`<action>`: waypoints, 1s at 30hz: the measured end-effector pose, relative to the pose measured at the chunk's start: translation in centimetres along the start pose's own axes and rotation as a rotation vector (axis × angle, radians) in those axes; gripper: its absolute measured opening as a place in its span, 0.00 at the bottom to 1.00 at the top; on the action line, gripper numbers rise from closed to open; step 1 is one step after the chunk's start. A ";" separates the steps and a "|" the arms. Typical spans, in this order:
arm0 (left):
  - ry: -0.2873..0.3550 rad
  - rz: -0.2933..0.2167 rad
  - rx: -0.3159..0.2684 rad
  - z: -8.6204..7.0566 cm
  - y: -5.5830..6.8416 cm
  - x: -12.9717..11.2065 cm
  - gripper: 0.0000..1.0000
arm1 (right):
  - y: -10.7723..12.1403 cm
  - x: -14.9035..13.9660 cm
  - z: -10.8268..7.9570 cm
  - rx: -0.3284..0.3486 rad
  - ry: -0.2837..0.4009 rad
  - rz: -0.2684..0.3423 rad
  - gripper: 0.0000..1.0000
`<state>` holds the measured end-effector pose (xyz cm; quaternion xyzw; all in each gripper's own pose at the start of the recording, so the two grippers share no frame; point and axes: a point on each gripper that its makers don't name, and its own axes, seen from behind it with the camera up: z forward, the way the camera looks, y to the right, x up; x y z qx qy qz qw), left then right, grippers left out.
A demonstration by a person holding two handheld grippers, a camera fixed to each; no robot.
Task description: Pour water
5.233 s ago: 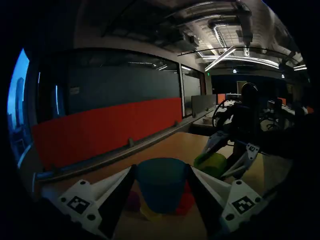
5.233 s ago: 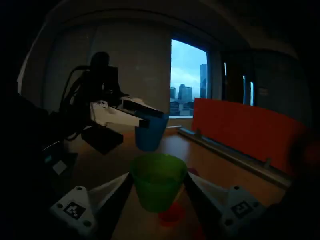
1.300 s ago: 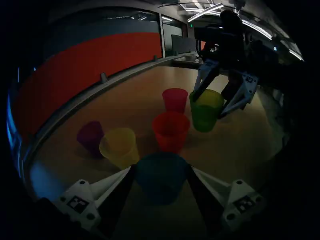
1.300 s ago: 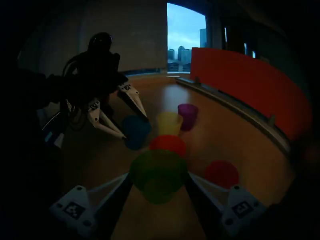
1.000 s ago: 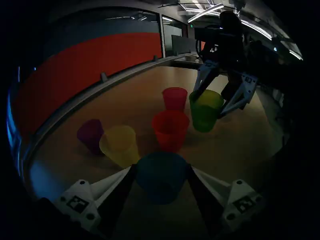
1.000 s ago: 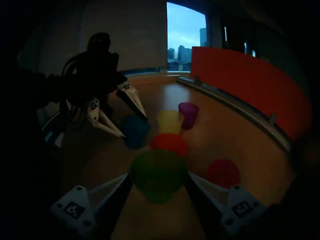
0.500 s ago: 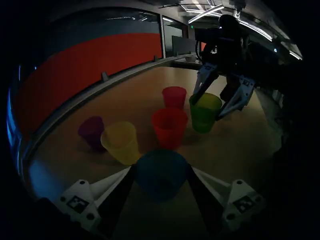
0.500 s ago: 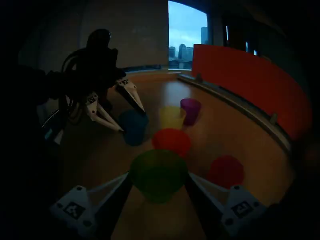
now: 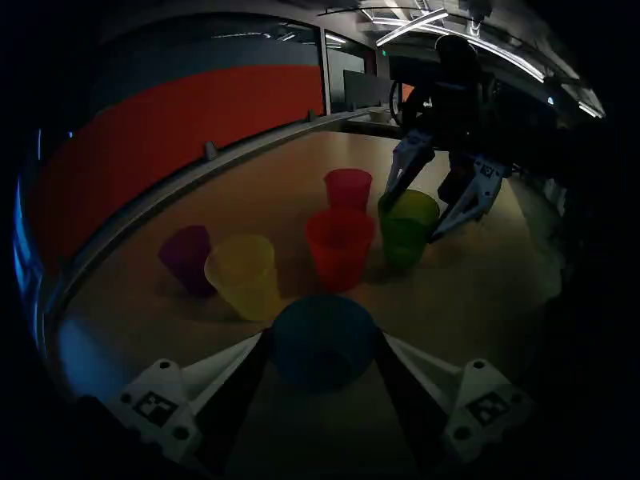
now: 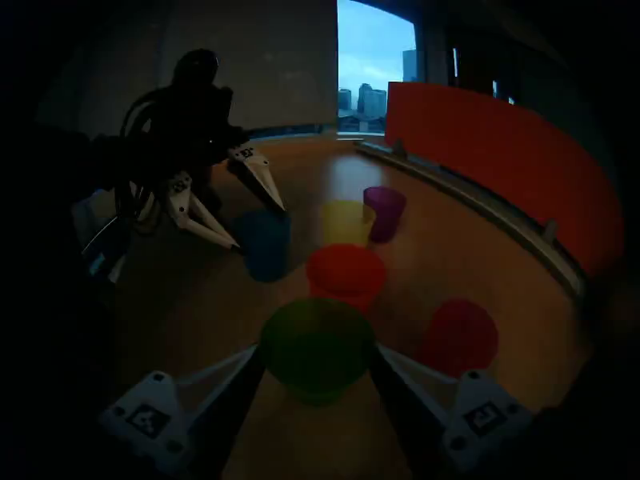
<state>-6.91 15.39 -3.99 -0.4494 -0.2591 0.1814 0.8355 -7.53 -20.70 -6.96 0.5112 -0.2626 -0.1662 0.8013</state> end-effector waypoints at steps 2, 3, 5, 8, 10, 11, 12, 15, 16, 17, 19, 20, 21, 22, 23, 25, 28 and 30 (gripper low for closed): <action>-0.001 0.002 -0.001 -0.1 0.0 -0.1 0.90 | -0.1 0.0 0.1 0.001 -0.001 -0.001 0.97; -0.001 0.003 -0.001 -0.1 0.1 -0.2 0.90 | -0.1 -0.1 0.1 0.001 -0.002 -0.001 0.97; -0.001 0.005 -0.002 -0.1 0.1 -0.2 0.90 | -0.1 -0.1 0.2 0.000 -0.004 0.000 0.97; -0.004 0.006 0.001 -0.1 0.1 -0.3 0.91 | -0.2 -0.3 0.3 0.001 -0.007 0.000 0.97; -0.006 0.003 0.003 -0.1 0.0 -0.3 0.91 | -0.3 -0.3 0.4 0.001 -0.008 0.001 0.97; -0.006 0.001 0.003 -0.1 0.0 -0.4 0.91 | -0.3 -0.3 0.4 0.001 -0.008 0.001 0.97; -0.007 -0.001 0.003 -0.1 0.0 -0.4 0.91 | -0.3 -0.3 0.4 0.002 -0.008 0.001 0.97; -0.013 -0.006 -0.003 -0.1 0.2 -0.6 0.91 | -0.4 -0.3 0.4 0.004 -0.008 0.001 0.97; -0.017 -0.008 -0.005 -0.1 0.2 -0.6 0.92 | -0.3 -0.3 0.4 0.003 -0.008 0.000 0.97; -0.021 -0.010 -0.006 -0.2 0.2 -0.7 0.92 | -0.3 -0.3 0.3 0.003 -0.008 0.000 0.97; -0.024 -0.015 -0.008 -0.2 0.2 -0.8 0.92 | -0.2 -0.3 0.4 0.002 -0.007 0.000 0.97; -0.024 -0.019 -0.009 -0.2 0.2 -0.8 0.92 | -0.2 -0.3 0.4 0.001 -0.006 0.000 0.97; -0.024 -0.021 -0.009 -0.3 0.2 -0.7 0.92 | -0.2 -0.3 0.4 0.001 -0.006 0.001 0.98; -0.023 -0.022 -0.008 -0.4 0.2 -0.7 0.92 | -0.2 -0.3 0.4 0.002 -0.005 0.001 0.98; -0.022 -0.024 -0.007 -0.4 0.2 -0.7 0.92 | -0.2 -0.3 0.4 0.003 -0.004 0.002 0.98; -0.022 -0.022 -0.005 -0.6 0.1 -0.8 0.92 | -0.3 -0.4 0.4 0.004 -0.004 0.002 0.98; -0.025 -0.016 -0.002 -0.7 0.2 -0.9 0.93 | -0.3 -0.4 0.5 0.004 -0.003 0.000 0.98; -0.031 -0.011 -0.001 -0.8 0.3 -1.1 0.93 | -0.4 -0.5 0.5 0.003 -0.004 -0.001 0.98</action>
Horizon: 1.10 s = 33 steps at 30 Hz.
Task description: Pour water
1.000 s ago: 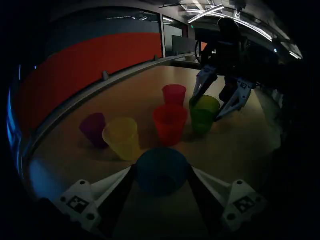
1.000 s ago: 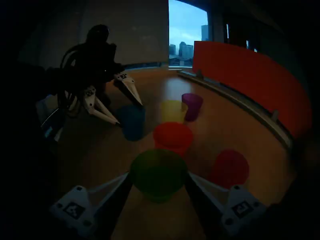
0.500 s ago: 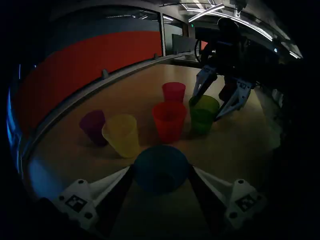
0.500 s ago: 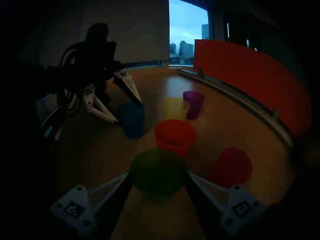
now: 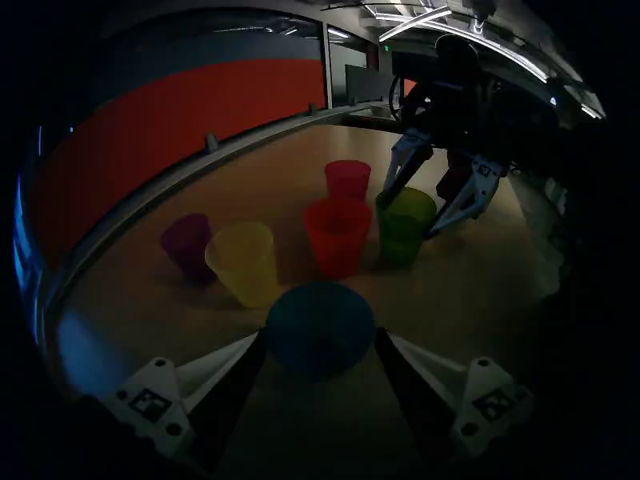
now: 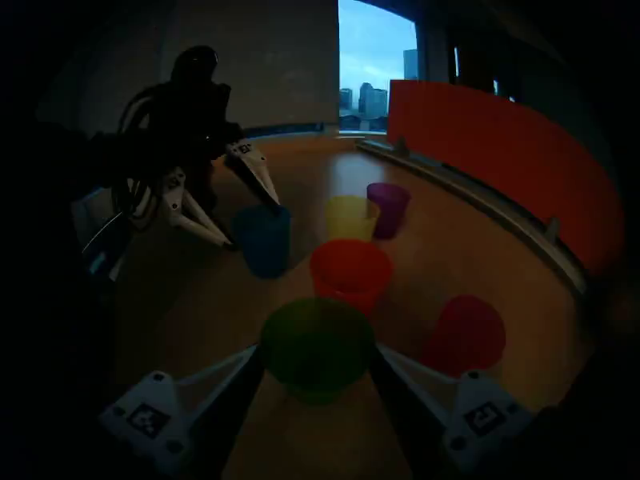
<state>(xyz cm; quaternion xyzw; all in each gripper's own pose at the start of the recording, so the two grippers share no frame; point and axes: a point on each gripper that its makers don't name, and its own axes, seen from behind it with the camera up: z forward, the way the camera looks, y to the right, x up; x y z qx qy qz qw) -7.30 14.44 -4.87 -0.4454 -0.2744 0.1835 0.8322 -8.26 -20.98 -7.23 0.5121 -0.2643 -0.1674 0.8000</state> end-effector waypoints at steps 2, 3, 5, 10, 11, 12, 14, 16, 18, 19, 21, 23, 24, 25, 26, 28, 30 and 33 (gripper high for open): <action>-0.006 0.003 -0.003 0.0 0.2 -0.2 0.93 | 0.0 -0.1 0.0 -0.001 -0.001 -0.001 0.98; -0.009 0.003 -0.003 0.0 0.3 -0.3 0.93 | 0.0 -0.1 0.0 -0.002 0.000 -0.001 0.98; -0.015 0.001 -0.003 0.0 0.3 -0.5 0.93 | 0.0 -0.2 0.0 -0.002 0.002 0.002 0.98; -0.027 -0.005 0.000 -0.1 0.4 -1.1 0.94 | 0.0 -0.3 0.0 -0.002 0.006 0.013 0.98; -0.029 -0.004 0.000 -0.2 0.4 -1.2 0.94 | 0.0 -0.4 0.0 -0.002 0.006 0.015 0.98; -0.029 -0.003 0.000 -0.2 0.5 -1.2 0.94 | 0.0 -0.4 0.0 -0.003 0.006 0.016 0.98; -0.028 0.000 0.002 -0.3 0.6 -1.3 0.94 | 0.0 -0.5 -0.1 -0.005 0.006 0.017 0.98; -0.029 -0.002 0.003 -0.3 0.7 -1.3 0.95 | 0.0 -0.5 -0.1 -0.007 0.008 0.018 0.98; -0.030 -0.007 0.002 -0.3 0.8 -1.5 0.95 | 0.0 -0.5 0.0 -0.009 0.009 0.020 0.98; -0.032 -0.011 0.002 -0.3 0.8 -1.6 0.95 | 0.0 -0.5 0.0 -0.010 0.010 0.020 0.98; -0.035 -0.017 0.003 -0.4 0.8 -1.9 0.95 | 0.0 -0.6 0.0 -0.011 0.011 0.022 0.98; -0.039 -0.020 0.006 -0.4 0.8 -2.1 0.95 | 0.0 -0.6 -0.1 -0.012 0.012 0.023 0.98; -0.040 -0.021 0.008 -0.4 0.8 -2.2 0.95 | 0.0 -0.6 -0.1 -0.013 0.013 0.023 0.98; -0.041 -0.021 0.010 -0.5 0.8 -2.2 0.95 | 0.0 -0.6 -0.1 -0.013 0.014 0.024 0.98; -0.042 -0.021 0.012 -0.5 0.8 -2.3 0.96 | -0.1 -0.6 -0.1 -0.014 0.014 0.025 0.98; -0.043 -0.023 0.018 -0.7 0.6 -2.4 0.96 | -0.1 -0.6 -0.3 -0.015 0.016 0.030 0.98; -0.043 -0.026 0.026 -0.9 0.4 -2.5 0.96 | -0.1 -0.5 -0.5 -0.017 0.017 0.036 0.98; -0.040 -0.035 0.042 -1.3 -0.1 -2.7 0.96 | 0.0 -0.7 -1.0 -0.024 0.016 0.044 0.98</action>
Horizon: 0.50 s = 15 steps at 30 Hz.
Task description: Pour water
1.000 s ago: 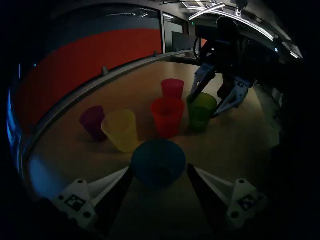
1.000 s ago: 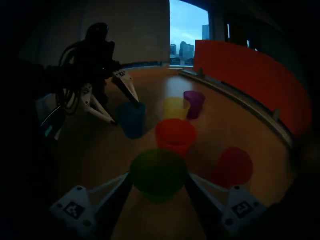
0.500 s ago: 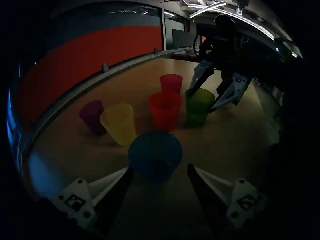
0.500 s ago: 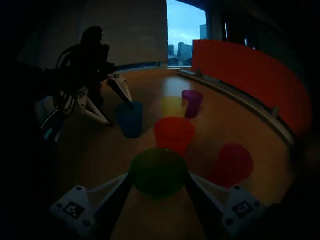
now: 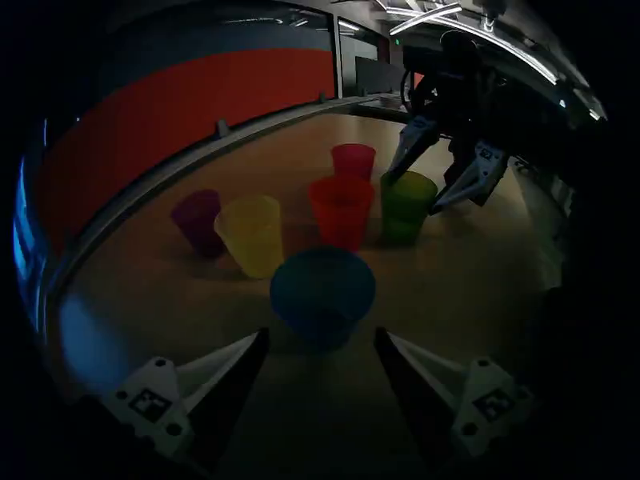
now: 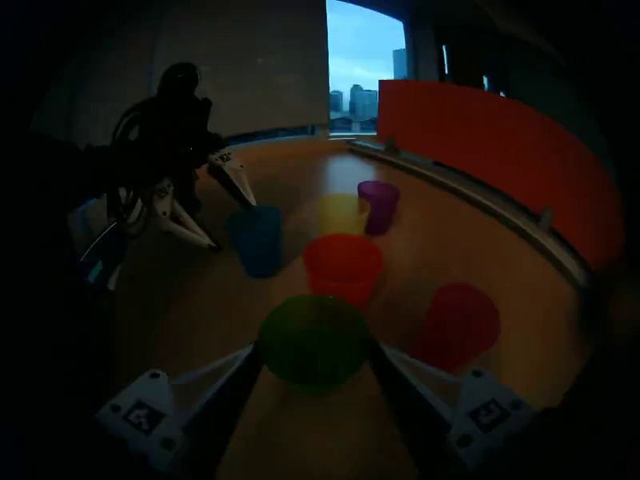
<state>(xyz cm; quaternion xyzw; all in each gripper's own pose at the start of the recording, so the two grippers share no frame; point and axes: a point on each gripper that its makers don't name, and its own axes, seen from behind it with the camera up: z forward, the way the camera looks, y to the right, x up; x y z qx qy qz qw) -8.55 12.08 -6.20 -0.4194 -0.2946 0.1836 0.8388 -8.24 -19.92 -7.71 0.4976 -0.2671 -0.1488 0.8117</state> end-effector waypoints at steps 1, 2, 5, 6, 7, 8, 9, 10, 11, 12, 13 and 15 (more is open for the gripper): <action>0.002 -0.004 0.006 -0.2 -0.2 -0.1 0.96 | 0.0 -0.1 -0.2 -0.002 -0.001 0.001 0.98; 0.004 -0.009 0.014 -0.4 -0.4 -0.2 0.96 | 0.0 -0.2 -0.4 -0.004 -0.002 0.003 0.98; 0.006 -0.025 0.036 -1.0 -0.9 -0.6 0.97 | 0.0 -0.7 -1.1 -0.013 -0.011 0.009 0.98; 0.008 -0.031 0.043 -1.2 -1.0 -0.7 0.97 | 0.0 -0.9 -1.3 -0.017 -0.014 0.010 0.98; 0.011 -0.038 0.050 -1.5 -1.2 -0.8 0.97 | 0.1 -1.0 -1.6 -0.023 -0.015 0.012 0.98; 0.014 -0.045 0.058 -1.8 -1.4 -0.9 0.97 | 0.1 -1.2 -1.9 -0.029 -0.016 0.014 0.98; 0.018 -0.052 0.066 -2.1 -1.5 -0.9 0.97 | 0.1 -1.3 -2.2 -0.035 -0.016 0.016 0.98; 0.024 -0.061 0.073 -2.4 -1.6 -0.9 0.97 | 0.2 -1.4 -2.5 -0.043 -0.015 0.017 0.98; 0.030 -0.071 0.082 -2.7 -1.8 -0.9 0.97 | 0.3 -1.6 -2.8 -0.052 -0.014 0.020 0.98; 0.036 -0.080 0.090 -3.0 -1.9 -0.9 0.97 | 0.3 -1.6 -3.1 -0.059 -0.012 0.022 0.98; 0.044 -0.090 0.099 -3.3 -2.0 -0.9 0.98 | 0.3 -1.6 -3.4 -0.066 -0.009 0.025 0.98; 0.060 -0.109 0.120 -4.0 -2.4 -0.8 0.98 | 0.3 -1.6 -4.0 -0.083 0.000 0.033 0.98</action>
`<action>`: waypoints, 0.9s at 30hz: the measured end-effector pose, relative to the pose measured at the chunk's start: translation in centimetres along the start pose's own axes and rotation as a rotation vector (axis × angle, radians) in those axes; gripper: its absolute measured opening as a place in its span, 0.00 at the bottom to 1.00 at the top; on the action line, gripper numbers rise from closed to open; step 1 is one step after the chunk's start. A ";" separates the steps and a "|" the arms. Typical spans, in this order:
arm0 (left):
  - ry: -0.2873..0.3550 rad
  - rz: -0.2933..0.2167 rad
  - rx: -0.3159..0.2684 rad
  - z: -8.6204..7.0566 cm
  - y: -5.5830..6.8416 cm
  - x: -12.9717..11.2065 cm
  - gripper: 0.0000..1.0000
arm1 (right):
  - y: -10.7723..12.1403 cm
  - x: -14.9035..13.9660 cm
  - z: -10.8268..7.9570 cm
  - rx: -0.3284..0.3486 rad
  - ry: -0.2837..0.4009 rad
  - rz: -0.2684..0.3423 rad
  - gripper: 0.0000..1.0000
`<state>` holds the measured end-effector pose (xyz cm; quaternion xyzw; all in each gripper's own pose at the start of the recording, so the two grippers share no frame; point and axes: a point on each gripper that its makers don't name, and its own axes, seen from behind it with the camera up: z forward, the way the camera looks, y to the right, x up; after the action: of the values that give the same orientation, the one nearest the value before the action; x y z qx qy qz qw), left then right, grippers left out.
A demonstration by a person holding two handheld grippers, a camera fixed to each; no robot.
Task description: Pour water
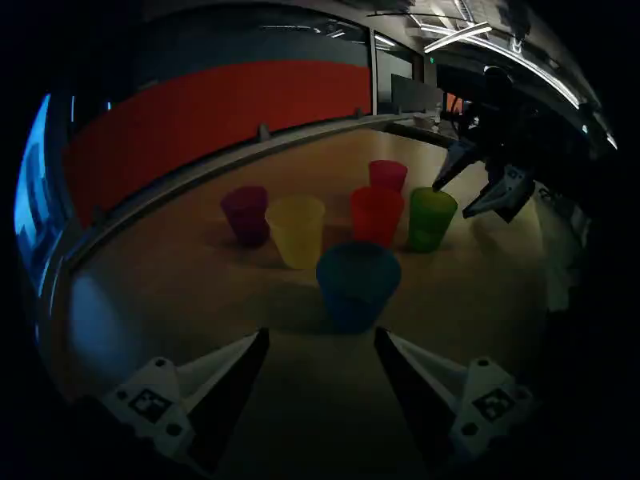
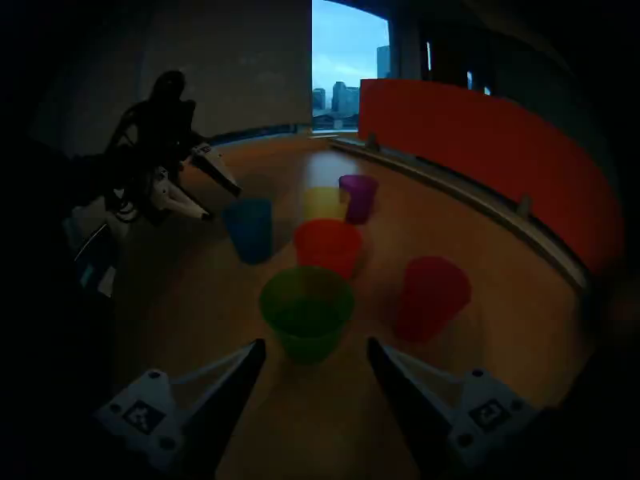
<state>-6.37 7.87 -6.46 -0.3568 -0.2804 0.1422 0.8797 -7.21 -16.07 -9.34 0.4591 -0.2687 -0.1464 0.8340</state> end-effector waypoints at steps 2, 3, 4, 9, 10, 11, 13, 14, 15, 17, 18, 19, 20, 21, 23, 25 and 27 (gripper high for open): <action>0.017 -0.018 0.027 -0.7 -0.5 0.2 0.98 | 0.2 0.1 -0.7 -0.021 0.013 0.009 0.98; 0.024 -0.026 0.040 -1.1 -0.7 0.2 0.98 | 0.3 0.2 -1.0 -0.032 0.018 0.014 0.98; 0.032 -0.035 0.055 -1.4 -1.0 0.2 0.98 | 0.4 0.2 -1.4 -0.044 0.024 0.021 0.98; 0.074 -0.084 0.140 -3.4 -2.7 -0.1 0.98 | 0.8 0.4 -3.3 -0.106 0.061 0.059 0.98; 0.082 -0.097 0.158 -3.8 -3.1 -0.2 0.98 | 0.9 0.4 -3.7 -0.117 0.069 0.066 0.98; 0.091 -0.113 0.179 -4.2 -3.5 -0.5 0.98 | 0.9 0.4 -4.1 -0.129 0.078 0.075 0.98; 0.111 -0.142 0.210 -5.1 -4.1 -0.8 0.98 | 1.0 0.5 -4.8 -0.154 0.095 0.090 0.98; 0.122 -0.159 0.227 -5.5 -4.4 -0.9 0.98 | 1.0 0.6 -5.2 -0.168 0.104 0.098 0.98; 0.133 -0.173 0.242 -6.0 -4.7 -1.0 0.98 | 1.1 0.6 -5.5 -0.181 0.113 0.105 0.98; 0.158 -0.199 0.274 -7.0 -5.2 -1.2 0.98 | 1.1 0.8 -6.2 -0.209 0.133 0.118 0.98; 0.169 -0.209 0.290 -7.4 -5.4 -1.3 0.98 | 1.2 0.8 -6.5 -0.223 0.142 0.125 0.98; 0.180 -0.219 0.306 -7.9 -5.7 -1.4 0.98 | 1.2 0.9 -6.9 -0.237 0.151 0.131 0.98; 0.192 -0.229 0.324 -8.4 -5.9 -1.5 0.98 | 1.3 1.0 -7.3 -0.253 0.161 0.138 0.98; 0.203 -0.239 0.341 -8.8 -6.2 -1.6 0.98 | 1.4 1.0 -7.6 -0.270 0.170 0.144 0.98; 0.226 -0.259 0.378 -9.8 -6.8 -1.9 0.98 | 2.0 1.2 -8.3 -0.315 0.187 0.161 0.98; 0.250 -0.274 0.414 -10.7 -7.3 -1.8 0.98 | 2.4 1.5 -9.1 -0.351 0.209 0.177 0.98; 0.277 -0.286 0.451 -11.7 -7.8 -1.6 0.98 | 3.0 2.0 -9.9 -0.387 0.234 0.192 0.98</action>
<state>-0.35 -4.75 -8.43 -0.1255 -0.1664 0.0255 0.9777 0.14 -8.63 -10.49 0.2769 -0.1798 -0.0611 0.9420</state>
